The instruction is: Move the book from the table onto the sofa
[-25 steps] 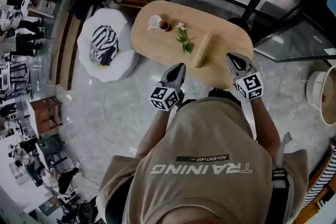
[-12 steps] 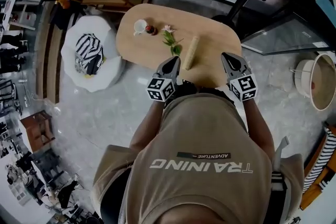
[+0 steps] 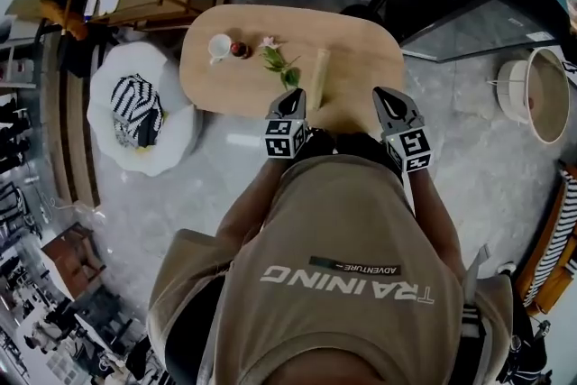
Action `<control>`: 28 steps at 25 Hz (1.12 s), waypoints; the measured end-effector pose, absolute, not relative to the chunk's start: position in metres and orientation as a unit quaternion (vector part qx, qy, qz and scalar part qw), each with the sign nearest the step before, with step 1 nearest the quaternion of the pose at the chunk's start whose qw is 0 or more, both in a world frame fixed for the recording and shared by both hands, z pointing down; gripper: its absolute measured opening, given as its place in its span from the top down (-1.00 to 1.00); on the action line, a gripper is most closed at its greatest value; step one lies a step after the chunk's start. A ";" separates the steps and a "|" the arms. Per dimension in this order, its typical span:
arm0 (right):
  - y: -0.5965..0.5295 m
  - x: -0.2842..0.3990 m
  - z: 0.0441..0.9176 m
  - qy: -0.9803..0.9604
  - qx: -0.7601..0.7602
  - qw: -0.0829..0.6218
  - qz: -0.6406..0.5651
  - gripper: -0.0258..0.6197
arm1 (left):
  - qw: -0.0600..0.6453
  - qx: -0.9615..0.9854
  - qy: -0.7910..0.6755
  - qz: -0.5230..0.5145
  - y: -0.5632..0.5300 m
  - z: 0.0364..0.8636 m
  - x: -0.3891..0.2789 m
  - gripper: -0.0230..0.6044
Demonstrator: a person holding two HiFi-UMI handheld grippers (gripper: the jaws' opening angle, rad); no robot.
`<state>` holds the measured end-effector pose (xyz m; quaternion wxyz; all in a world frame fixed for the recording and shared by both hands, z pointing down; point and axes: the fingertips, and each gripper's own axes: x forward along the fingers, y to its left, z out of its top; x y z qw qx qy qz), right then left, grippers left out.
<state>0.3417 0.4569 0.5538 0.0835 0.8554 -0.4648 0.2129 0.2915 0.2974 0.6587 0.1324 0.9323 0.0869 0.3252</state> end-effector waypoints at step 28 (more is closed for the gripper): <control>0.538 0.309 0.618 -0.421 0.846 0.087 0.314 0.91 | 0.065 0.760 0.059 0.644 0.342 0.924 0.299 0.12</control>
